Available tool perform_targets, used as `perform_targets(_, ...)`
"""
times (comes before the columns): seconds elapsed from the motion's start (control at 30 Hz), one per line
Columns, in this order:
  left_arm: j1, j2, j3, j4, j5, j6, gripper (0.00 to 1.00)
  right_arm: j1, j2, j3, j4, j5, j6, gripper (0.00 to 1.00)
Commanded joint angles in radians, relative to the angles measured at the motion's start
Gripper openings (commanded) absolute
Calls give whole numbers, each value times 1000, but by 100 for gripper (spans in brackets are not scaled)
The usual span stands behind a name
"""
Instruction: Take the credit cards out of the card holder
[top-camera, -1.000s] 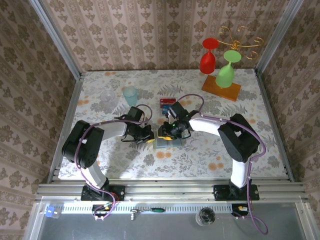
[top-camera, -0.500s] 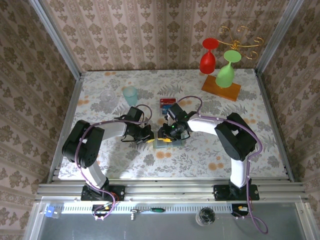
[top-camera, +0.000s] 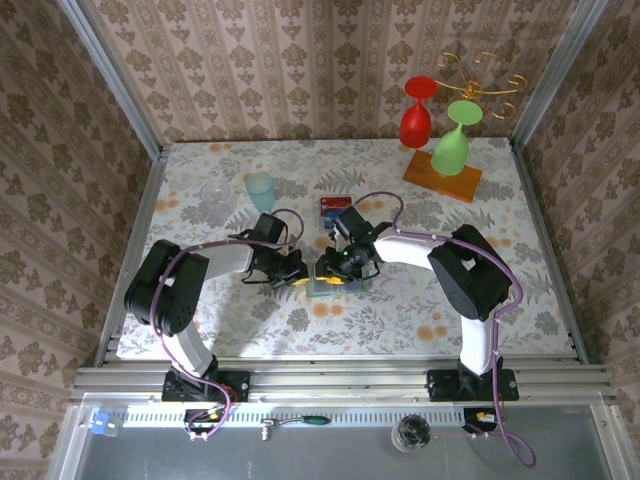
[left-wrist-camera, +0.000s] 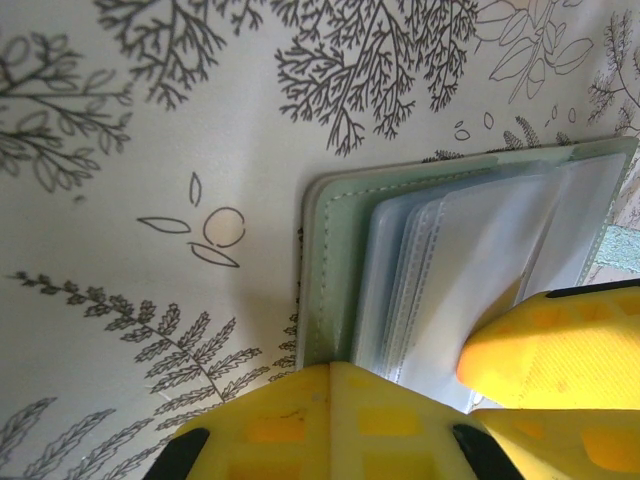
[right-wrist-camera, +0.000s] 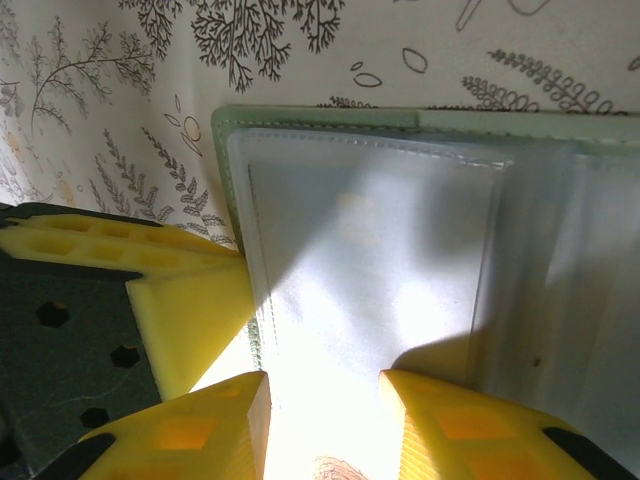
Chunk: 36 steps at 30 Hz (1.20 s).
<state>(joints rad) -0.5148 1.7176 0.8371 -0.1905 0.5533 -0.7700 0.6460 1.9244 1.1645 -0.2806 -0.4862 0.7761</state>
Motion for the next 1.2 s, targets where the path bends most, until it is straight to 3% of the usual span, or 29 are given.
perform_targets(0.0,9,22,-15,8,-14,-11,0,0,-23,2,-87,72,-29,35)
perform_targets(0.77,7,16,1,-1,-18,-14,0,-37,-59,-48,-82,60,-44,33)
perform_targets(1.17,7,-29,58,-47,-17,-14,0,-57,-87,-108,22,8,1,32)
